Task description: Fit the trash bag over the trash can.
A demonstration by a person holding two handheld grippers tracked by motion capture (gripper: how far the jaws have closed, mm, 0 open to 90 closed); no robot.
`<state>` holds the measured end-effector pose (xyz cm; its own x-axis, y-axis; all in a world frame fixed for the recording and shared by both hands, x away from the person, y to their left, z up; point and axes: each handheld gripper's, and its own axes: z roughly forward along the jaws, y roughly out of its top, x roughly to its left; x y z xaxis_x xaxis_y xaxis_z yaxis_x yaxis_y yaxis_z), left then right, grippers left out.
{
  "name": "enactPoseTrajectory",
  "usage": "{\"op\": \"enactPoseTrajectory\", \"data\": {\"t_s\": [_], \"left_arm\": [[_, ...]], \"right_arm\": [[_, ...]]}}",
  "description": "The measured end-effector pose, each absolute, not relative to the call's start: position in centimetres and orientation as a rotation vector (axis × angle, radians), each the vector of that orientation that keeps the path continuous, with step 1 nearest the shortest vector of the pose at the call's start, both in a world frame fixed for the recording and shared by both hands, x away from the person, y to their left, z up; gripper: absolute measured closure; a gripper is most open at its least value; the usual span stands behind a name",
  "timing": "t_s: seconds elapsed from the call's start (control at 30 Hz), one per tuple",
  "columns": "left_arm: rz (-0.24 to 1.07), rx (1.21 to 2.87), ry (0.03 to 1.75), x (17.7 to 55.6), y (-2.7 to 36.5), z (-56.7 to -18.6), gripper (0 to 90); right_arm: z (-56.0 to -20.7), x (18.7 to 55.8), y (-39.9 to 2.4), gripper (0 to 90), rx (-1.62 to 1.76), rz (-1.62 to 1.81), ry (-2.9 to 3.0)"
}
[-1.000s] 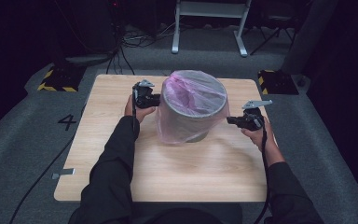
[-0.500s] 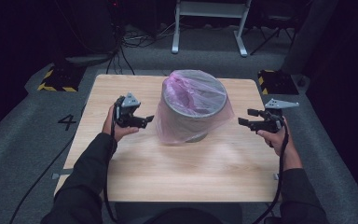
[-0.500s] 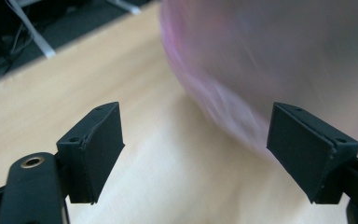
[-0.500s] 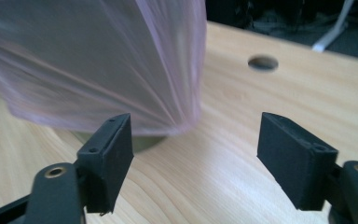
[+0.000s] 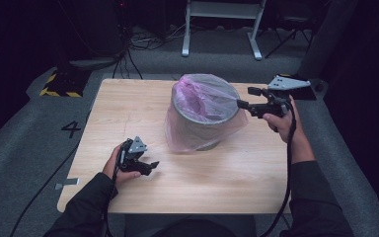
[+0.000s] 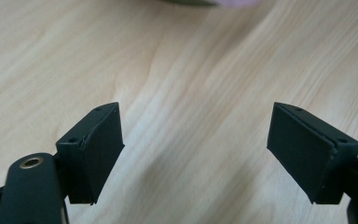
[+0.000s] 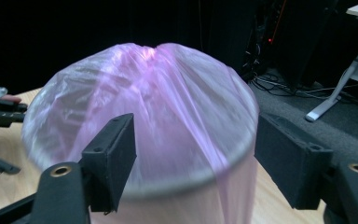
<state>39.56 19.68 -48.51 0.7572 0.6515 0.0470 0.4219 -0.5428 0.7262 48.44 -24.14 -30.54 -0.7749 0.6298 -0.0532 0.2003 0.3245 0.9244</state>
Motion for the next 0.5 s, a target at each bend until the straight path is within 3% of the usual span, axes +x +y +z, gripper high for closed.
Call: {"op": "enactPoseTrajectory", "data": {"t_s": [0.17, 0.3, 0.5], "left_arm": [[0.392, 2.228, 0.799, 39.2, 19.8, -48.9, 18.1], [0.365, 2.244, 0.791, 38.9, 19.6, -49.6, 18.3], [0.332, 2.253, 0.773, 38.9, 19.4, -50.2, 17.7]], "right_arm": [[-30.0, 49.1, -22.1, 30.6, 0.690, 1.388, 2.226], [-29.7, 50.3, -19.3, 47.0, 0.645, 1.329, 2.291], [-30.0, 51.6, -16.8, 54.4, 0.639, 1.247, 2.372]]}}
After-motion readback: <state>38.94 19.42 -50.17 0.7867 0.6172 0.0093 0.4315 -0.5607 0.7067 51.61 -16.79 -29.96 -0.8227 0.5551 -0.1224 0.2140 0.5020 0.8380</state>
